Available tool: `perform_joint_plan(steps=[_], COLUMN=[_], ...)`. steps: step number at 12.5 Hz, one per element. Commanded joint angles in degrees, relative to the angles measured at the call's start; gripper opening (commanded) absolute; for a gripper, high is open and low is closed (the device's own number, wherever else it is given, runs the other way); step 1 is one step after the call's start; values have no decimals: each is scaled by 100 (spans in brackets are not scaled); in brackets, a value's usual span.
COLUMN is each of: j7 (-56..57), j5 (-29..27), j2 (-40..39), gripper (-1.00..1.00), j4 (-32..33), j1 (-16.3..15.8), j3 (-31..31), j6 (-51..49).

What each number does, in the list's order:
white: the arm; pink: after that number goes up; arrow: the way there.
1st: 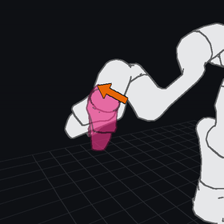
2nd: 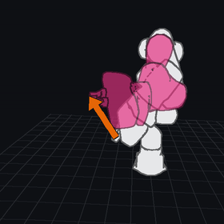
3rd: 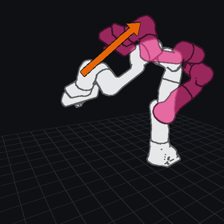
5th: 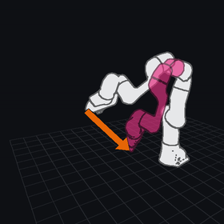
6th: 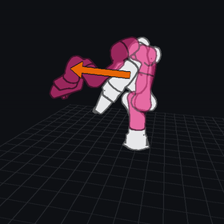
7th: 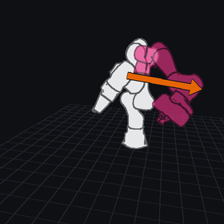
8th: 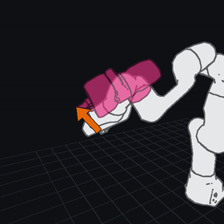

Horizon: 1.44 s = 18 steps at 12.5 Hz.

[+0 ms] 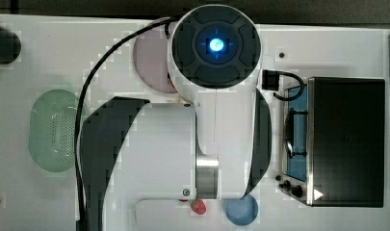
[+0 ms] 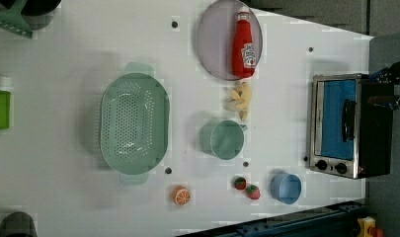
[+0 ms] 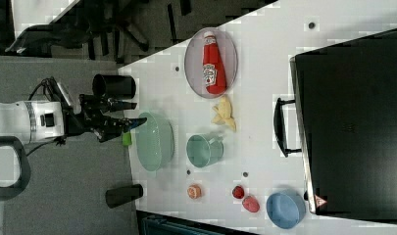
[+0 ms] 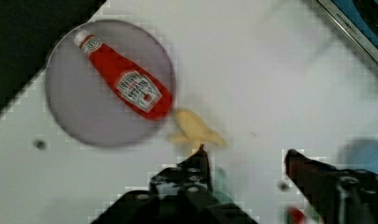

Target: Flap open oven.

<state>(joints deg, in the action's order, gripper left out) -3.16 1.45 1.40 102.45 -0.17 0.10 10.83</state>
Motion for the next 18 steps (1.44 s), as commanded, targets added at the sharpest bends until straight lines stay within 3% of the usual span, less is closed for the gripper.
perform_joint_plan(steps=[1, 3, 5, 6, 12, 13, 15, 18], j7=[366, 366, 366, 366, 374, 391, 833, 2465], j5=[-113, -113, -113, -113, -106, -101, -95, -6], j2=[1497, 1498, 1496, 1497, 1454, 1414, 1298, 1080], gripper=[58, 99, 100, 90, -55, -65, -65, -65], j4=[671, 671, 671, 671, 688, 691, 711, 858], j1=[673, 673, 673, 673, 686, 693, 699, 711], j3=[221, 222, 222, 222, 107, 36, -171, -606], j6=[-1062, -1061, -1061, -1061, -1060, -1050, -1020, -760])
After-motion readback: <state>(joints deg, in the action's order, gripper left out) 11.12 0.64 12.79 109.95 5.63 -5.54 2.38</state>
